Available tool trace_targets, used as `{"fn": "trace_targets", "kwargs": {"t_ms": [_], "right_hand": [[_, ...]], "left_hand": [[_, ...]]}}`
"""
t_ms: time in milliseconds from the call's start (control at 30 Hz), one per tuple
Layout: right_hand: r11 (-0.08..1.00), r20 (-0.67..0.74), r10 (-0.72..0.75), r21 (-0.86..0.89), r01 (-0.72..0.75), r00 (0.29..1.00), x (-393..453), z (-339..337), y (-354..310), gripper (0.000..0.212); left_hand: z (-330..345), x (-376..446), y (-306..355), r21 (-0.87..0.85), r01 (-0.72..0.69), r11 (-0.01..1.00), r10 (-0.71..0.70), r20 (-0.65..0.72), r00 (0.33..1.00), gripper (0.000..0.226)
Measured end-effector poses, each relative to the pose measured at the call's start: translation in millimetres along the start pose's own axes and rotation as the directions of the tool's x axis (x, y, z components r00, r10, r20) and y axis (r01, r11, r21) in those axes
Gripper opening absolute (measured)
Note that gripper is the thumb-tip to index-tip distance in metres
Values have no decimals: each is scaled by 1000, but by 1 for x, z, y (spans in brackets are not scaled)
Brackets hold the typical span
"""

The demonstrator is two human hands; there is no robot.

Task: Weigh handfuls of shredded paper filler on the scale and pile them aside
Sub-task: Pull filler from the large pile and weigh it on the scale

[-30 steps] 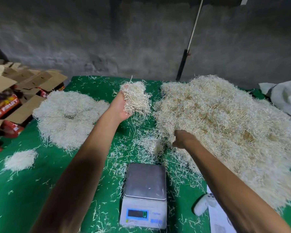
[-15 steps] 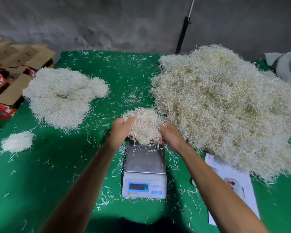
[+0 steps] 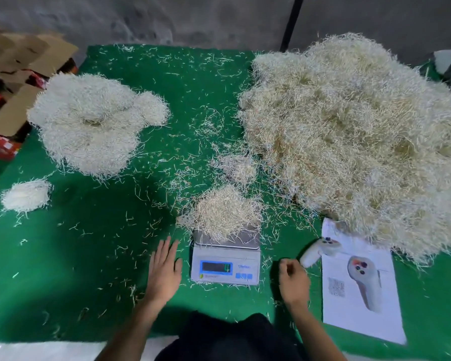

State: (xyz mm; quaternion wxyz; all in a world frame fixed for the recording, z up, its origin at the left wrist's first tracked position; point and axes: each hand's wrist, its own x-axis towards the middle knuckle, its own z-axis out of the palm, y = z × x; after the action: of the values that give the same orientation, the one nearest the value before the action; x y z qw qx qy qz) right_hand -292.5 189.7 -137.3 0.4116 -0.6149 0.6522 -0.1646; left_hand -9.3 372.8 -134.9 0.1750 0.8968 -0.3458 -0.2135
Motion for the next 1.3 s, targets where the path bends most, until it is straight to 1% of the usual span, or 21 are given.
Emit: {"fn": "trace_targets", "kwargs": {"t_ms": [33, 133, 233, 400, 567, 633, 667, 733, 767, 800, 867, 900, 933, 967, 1033, 1067, 1100, 1167, 1233, 1267, 1300], "right_hand": [[999, -30, 34, 16, -34, 999, -3, 3, 4, 13], [999, -55, 33, 2, -33, 998, -4, 7, 6, 11], [999, -64, 25, -44, -28, 998, 0, 9, 3, 11], [998, -65, 16, -63, -20, 998, 5, 11, 5, 13], [998, -51, 16, -60, -19, 999, 5, 11, 5, 14], [998, 12, 29, -56, -28, 1000, 9, 5, -2, 16], [999, 52, 31, -28, -30, 998, 13, 1, -7, 17], [997, 81, -2, 75, -4, 997, 23, -9, -26, 18], [992, 61, -38, 119, 30, 997, 29, -13, -39, 18], [987, 29, -81, 143, 76, 996, 36, -15, -53, 17], [969, -8, -193, 157, 192, 981, 46, -17, -85, 14], [955, 14, -255, 162, 249, 967, 48, -14, -103, 12], [943, 71, -299, 176, 283, 952, 49, -9, -118, 10], [941, 161, -318, 175, 290, 934, 50, -2, -132, 6], [955, 355, -295, 104, 277, 887, 46, 13, -155, 7], [964, 424, -265, 83, 254, 866, 43, 21, -164, 9], [970, 466, -242, 115, 213, 851, 40, 27, -173, 10], [958, 466, -263, 232, 171, 845, 40, 30, -189, 16], [929, 424, -340, 292, 229, 839, 42, 27, -203, 21], [921, 435, -364, 301, 248, 824, 44, 23, -209, 19], [920, 473, -374, 298, 255, 798, 47, 19, -214, 16]], "left_hand": [[11, -7, -3, 61, -11, 998, 12, -7, 1000, 58], [23, -18, 4, 86, -21, 996, 22, -5, 1000, 57], [22, -17, 11, 88, 14, 996, -13, -11, 1000, 57], [19, -17, 12, 2, 29, 1000, -29, -7, 1000, 56], [21, -15, 12, -42, 37, 998, -39, -54, 998, 57], [18, -9, 18, -153, 103, 983, -114, -65, 991, 59], [12, -6, 22, -270, 160, 949, -186, -72, 980, 58], [-7, 6, 35, -513, 237, 825, -342, -119, 932, 45], [-19, 11, 44, -582, 216, 784, -376, -168, 911, 35], [-30, 15, 54, -623, 158, 766, -373, -231, 898, 27], [-48, 25, 73, -670, 28, 742, -329, -326, 886, 26], [-55, 31, 84, -695, 2, 719, -314, -321, 893, 30], [-60, 36, 95, -720, 16, 694, -304, -272, 913, 36], [-64, 41, 108, -726, 76, 684, -294, -179, 939, 48], [-62, 50, 133, -663, 196, 722, -248, 17, 969, 77], [-58, 52, 145, -639, 213, 739, -209, 83, 974, 90], [-56, 55, 155, -642, 215, 736, -189, 110, 976, 101], [-60, 63, 172, -717, 250, 651, -227, 130, 965, 118], [-68, 70, 182, -794, 302, 528, -255, 191, 948, 136], [-72, 73, 186, -813, 321, 485, -246, 225, 943, 142], [-77, 74, 190, -828, 344, 443, -237, 262, 936, 142]]}}
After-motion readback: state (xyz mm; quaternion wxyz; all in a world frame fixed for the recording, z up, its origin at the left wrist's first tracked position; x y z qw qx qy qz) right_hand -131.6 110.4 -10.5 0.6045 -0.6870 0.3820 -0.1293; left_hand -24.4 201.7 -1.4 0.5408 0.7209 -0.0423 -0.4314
